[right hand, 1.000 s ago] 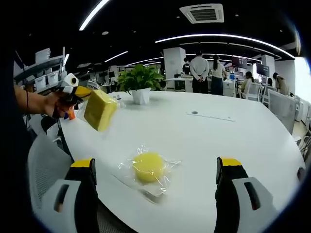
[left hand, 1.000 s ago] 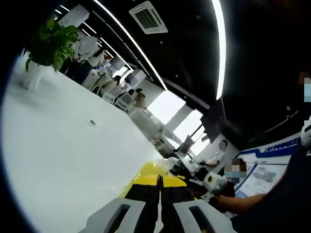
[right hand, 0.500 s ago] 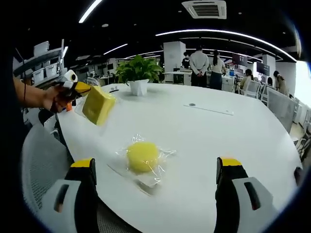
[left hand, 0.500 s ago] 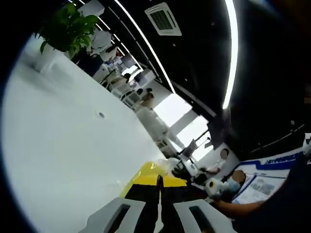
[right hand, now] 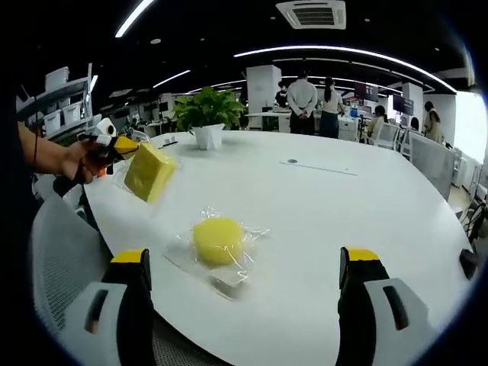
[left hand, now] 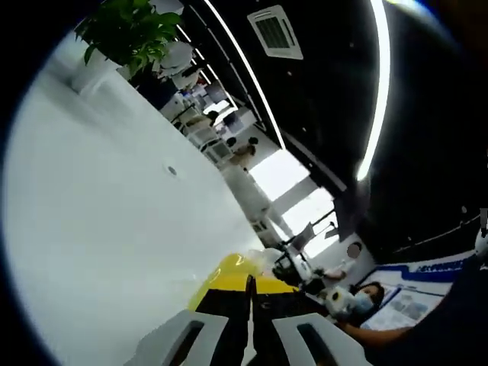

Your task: Compare the silicone blocks by pressing each to a similar depth, holding the contact briefly, and releasing to observe deformation and rebound differences across the visible hardness samples.

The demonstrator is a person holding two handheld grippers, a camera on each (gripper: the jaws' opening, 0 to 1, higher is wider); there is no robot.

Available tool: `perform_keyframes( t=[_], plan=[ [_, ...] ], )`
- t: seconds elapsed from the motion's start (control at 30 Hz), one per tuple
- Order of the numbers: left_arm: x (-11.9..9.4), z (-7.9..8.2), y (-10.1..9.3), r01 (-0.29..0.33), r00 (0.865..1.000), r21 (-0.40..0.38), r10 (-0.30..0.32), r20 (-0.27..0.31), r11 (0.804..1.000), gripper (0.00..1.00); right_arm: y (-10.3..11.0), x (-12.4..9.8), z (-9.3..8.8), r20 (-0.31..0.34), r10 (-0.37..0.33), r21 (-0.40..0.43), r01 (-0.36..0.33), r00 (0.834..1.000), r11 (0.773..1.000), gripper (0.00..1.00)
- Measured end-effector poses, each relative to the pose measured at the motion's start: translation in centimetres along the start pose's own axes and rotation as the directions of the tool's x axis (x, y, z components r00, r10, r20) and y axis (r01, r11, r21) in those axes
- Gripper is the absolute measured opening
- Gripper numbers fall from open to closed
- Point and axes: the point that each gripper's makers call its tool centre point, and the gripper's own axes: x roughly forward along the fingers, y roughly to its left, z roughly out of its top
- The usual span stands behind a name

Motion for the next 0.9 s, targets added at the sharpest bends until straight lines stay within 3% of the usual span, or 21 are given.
perform_keyframes(
  t=[0.43, 0.6, 0.77, 0.9],
  plan=[
    [0.5, -1.3, 2.9, -0.040, 0.999, -0.101, 0.038, -0.023, 0.994, 0.00, 0.1, -0.1, -0.3, -0.010, -0.002, 0.008, 0.002, 1.000, 1.000, 0.96],
    [0.7, -1.7, 4.0, -0.066, 0.997, -0.104, 0.063, -0.033, 0.992, 0.00, -0.1, -0.2, -0.2, -0.005, -0.012, 0.019, 0.012, 1.000, 1.000, 0.96],
    [0.7, -1.3, 5.6, -0.094, 0.995, -0.126, 0.092, -0.024, 0.988, 0.00, 0.0, -0.4, -0.3, -0.014, -0.007, 0.017, 0.007, 1.000, 1.000, 0.96],
    [0.5, -0.8, 7.9, -0.159, 0.987, -0.093, 0.156, -0.033, 0.983, 0.00, -0.2, -0.4, -0.4, -0.016, -0.008, 0.044, 0.008, 1.000, 0.999, 0.96]
  ],
)
